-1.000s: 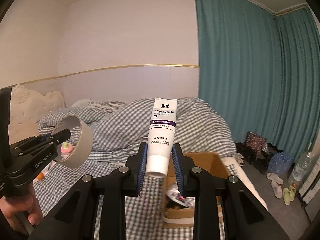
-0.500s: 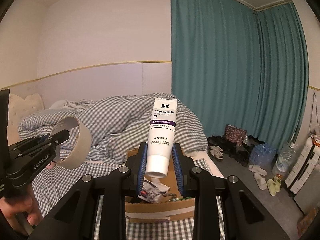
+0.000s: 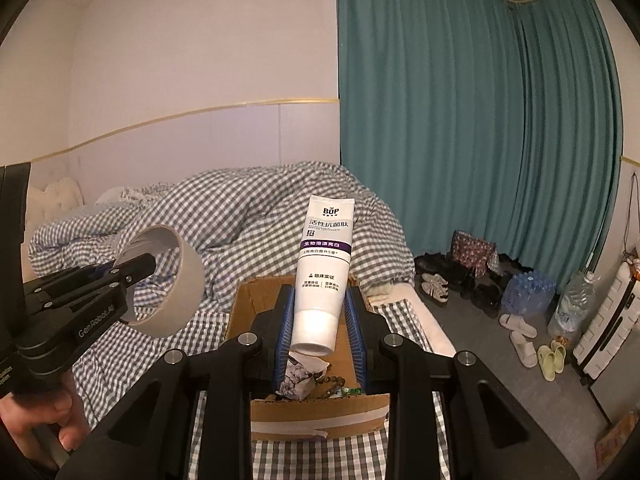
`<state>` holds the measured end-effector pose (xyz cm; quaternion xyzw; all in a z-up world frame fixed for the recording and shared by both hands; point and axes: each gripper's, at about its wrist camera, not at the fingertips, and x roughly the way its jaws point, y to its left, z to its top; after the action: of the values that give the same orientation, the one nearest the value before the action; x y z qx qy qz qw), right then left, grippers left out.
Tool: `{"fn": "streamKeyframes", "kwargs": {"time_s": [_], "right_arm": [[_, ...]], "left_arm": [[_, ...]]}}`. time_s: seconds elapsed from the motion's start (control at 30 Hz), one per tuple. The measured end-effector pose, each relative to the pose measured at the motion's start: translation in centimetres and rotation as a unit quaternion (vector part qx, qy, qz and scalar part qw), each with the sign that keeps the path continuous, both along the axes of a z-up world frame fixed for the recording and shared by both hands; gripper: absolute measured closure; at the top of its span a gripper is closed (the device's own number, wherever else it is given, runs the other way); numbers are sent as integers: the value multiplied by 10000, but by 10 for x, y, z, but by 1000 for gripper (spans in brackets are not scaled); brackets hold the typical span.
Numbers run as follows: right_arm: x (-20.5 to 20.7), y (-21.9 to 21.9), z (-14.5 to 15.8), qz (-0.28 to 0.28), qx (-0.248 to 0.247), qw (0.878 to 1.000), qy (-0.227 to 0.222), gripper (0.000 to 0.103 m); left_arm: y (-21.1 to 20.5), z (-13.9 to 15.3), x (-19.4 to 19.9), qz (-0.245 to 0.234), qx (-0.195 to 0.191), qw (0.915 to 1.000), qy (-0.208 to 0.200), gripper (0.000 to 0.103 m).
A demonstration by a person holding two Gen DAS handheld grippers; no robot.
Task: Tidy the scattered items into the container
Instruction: 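Lift the tape roll with the left gripper while the right carries the tube over the box, then open both grippers to drop the tape roll and tube into the box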
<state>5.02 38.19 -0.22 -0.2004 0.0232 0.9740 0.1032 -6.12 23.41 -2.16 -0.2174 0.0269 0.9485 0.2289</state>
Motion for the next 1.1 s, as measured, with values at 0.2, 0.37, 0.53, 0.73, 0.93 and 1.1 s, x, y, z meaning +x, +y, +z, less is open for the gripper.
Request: {"fn": "streamKeyframes", "kwargs": {"time_s": [0.2,0.37,0.53,0.73,0.93,1.1], "right_arm": [[-24,14,-27,-4,-92,9997,-243,78],[-49,25,-49,10,-162,9988,-454,78],[-73,31,-71,44,-228,9975,-674,78],[-97,40,-97,72,-309,9952,-921,78],[-115,49,-122,57,-398,9926,-1143,78],[-126,54,-137,50,-448,9907,-1286,78]], "left_arm": [[21,-19,-23,-69,-118,9997,-190,94],[39,-42,-44,-113,-223,9989,-401,94],[54,-64,-62,-144,-344,9975,-605,94],[69,-93,-83,-183,-478,9949,-874,94],[81,-116,-99,-218,-568,9926,-1047,94],[88,-130,-108,-242,-637,9908,-1167,94]]}}
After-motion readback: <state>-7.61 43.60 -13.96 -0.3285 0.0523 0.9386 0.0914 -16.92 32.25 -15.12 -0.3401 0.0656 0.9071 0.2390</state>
